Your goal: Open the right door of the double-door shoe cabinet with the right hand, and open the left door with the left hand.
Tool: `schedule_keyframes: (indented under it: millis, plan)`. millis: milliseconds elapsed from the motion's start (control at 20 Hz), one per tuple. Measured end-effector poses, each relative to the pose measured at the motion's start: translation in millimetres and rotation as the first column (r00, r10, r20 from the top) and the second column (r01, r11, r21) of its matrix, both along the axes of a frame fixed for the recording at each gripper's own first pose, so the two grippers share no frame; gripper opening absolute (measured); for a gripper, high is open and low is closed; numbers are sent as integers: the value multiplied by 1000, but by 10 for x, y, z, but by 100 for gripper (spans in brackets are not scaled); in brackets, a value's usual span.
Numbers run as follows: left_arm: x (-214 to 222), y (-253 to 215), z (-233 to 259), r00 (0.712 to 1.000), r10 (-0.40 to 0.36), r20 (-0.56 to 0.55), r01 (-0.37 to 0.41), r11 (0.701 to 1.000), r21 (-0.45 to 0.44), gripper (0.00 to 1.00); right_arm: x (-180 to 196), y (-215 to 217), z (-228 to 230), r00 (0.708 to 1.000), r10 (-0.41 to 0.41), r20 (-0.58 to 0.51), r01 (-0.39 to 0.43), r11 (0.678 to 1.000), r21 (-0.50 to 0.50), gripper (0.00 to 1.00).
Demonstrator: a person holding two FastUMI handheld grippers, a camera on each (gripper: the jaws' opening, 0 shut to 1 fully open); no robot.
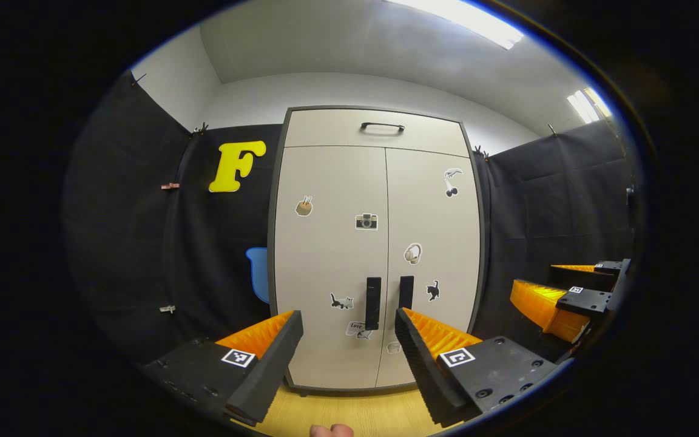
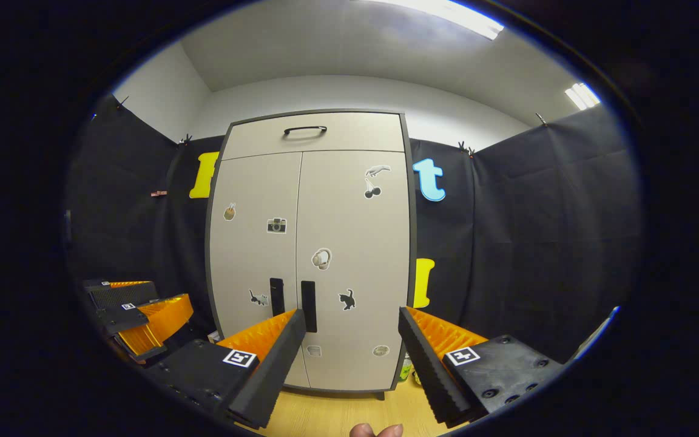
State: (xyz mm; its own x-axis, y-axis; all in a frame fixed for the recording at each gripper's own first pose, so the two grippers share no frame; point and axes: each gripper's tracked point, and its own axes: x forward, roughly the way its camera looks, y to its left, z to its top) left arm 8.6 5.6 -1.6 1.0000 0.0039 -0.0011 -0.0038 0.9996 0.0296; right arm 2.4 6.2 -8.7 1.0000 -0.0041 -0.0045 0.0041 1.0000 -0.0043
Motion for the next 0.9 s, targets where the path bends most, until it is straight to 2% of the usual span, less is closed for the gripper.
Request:
schedule_keyframes:
  millis: [600,900]
  plan:
    - [3,100,81,1000,17,13,-17,1000,21,95,93,61,4,1000,6,7,-6,1000,25,97]
    - [-51,156,78,1000,28,11,-29,999,39,95,338,215,32,999,47,16,-48,997,56,97]
